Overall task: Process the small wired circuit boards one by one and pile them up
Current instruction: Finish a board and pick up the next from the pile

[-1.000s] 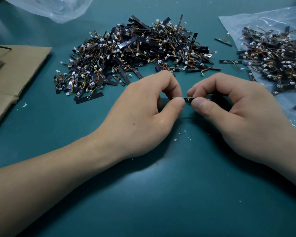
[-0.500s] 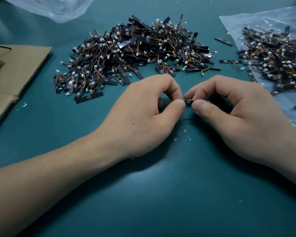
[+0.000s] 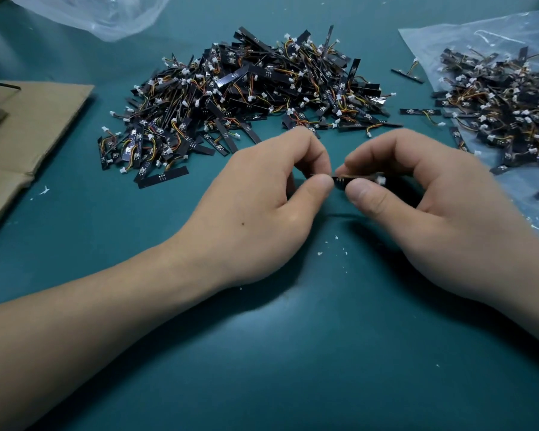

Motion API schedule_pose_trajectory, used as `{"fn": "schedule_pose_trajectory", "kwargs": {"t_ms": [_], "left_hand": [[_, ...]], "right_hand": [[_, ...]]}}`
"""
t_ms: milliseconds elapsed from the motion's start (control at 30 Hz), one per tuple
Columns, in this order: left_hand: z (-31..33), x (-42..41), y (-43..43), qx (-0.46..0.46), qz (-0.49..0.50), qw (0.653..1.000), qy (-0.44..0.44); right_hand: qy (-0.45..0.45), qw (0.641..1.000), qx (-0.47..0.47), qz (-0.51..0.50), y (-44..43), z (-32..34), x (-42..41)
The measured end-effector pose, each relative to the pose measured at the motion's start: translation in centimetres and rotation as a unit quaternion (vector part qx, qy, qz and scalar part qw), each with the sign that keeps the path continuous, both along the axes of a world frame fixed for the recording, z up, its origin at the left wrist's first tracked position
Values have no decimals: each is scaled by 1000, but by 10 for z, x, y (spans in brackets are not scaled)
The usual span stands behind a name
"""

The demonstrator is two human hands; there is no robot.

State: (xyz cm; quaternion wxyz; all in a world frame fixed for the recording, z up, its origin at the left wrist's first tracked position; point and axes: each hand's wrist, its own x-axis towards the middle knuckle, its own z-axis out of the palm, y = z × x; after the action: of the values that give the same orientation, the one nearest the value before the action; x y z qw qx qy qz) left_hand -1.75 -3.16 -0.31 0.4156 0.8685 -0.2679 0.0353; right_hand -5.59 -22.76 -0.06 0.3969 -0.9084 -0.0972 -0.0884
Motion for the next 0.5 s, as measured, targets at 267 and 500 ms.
{"fn": "schedule_pose_trajectory", "kwargs": {"t_ms": [267, 500], "left_hand": [[-1, 1, 0, 11, 7, 1000, -13], [-1, 2, 0, -4, 5, 1000, -18]], "right_hand": [[9, 1000, 18, -12, -1, 0, 1], [15, 1000, -10, -20, 1, -2, 1]]}}
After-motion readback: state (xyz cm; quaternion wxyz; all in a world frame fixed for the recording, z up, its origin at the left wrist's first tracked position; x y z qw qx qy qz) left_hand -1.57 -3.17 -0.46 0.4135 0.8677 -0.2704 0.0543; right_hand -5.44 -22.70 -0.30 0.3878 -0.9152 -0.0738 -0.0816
